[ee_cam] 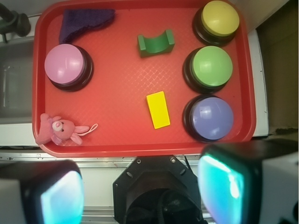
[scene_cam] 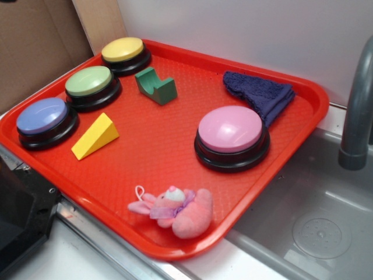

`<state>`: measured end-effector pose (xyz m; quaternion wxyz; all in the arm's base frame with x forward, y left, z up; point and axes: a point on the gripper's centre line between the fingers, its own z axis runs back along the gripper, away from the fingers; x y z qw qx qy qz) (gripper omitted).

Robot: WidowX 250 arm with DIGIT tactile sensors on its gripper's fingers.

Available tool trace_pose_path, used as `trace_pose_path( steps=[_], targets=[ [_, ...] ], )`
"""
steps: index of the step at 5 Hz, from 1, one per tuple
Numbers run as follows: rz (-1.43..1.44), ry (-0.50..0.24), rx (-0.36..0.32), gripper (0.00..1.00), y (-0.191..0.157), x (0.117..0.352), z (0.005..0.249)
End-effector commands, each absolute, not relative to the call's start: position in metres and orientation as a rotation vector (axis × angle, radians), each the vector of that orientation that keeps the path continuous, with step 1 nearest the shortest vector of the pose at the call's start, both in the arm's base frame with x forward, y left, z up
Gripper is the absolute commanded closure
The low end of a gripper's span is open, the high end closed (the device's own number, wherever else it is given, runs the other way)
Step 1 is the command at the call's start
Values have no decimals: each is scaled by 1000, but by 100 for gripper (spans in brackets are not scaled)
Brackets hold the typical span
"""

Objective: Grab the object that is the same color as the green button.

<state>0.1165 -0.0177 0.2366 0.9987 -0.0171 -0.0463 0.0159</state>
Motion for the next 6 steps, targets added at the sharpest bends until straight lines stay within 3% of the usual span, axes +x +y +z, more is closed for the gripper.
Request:
trace_pose_path(
  steps=[1,2,4,5,6],
  targets=[
    [32,-93,-34,0,-18,117,237],
    [219,-123,-44,0,-26,136,221],
    [720,-217,-151,0,-27,188,182],
    [969,-274,-177,0,-15,235,142],
    [1211,-310,-104,0,-6,262,113]
  ],
)
